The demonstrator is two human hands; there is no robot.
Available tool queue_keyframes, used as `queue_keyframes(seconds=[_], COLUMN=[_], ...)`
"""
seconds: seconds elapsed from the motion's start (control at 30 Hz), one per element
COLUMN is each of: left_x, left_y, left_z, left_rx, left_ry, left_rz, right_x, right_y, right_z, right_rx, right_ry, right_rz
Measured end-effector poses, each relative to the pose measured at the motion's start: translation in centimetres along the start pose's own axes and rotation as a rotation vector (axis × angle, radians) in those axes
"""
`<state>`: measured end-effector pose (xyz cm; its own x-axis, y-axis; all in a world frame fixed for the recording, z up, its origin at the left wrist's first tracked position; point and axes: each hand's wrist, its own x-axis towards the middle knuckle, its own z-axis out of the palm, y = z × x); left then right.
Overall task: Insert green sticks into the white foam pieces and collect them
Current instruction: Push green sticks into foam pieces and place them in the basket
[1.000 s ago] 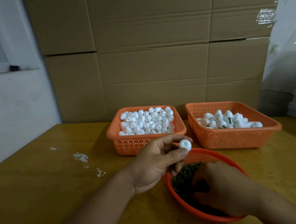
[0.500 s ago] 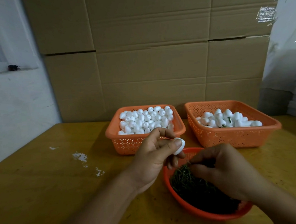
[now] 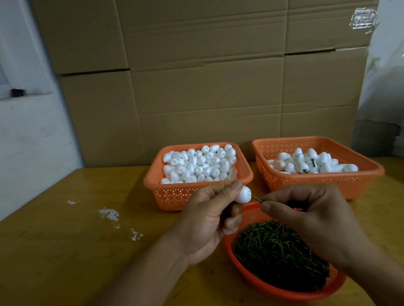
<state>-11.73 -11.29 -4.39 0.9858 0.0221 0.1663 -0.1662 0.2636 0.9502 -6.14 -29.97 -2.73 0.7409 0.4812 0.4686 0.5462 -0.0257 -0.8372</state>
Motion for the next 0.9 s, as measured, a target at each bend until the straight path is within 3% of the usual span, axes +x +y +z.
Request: queue_keyframes(seconds=[0.53,0.9], left_x=[-0.04,-0.01], left_y=[-0.38,-0.65], left_z=[0.07,0.31], left_rx=[0.035,0.09], left_ry=[-0.007,0.02], left_rz=[0.016,0.08], right_x=[-0.49,-0.85], right_y=[0.83,0.79], right_z=[0.41,0.88], right_rx=[-0.136,-0.376], right_ry=[0.068,0.104], right_rz=[-0.124,-0.322])
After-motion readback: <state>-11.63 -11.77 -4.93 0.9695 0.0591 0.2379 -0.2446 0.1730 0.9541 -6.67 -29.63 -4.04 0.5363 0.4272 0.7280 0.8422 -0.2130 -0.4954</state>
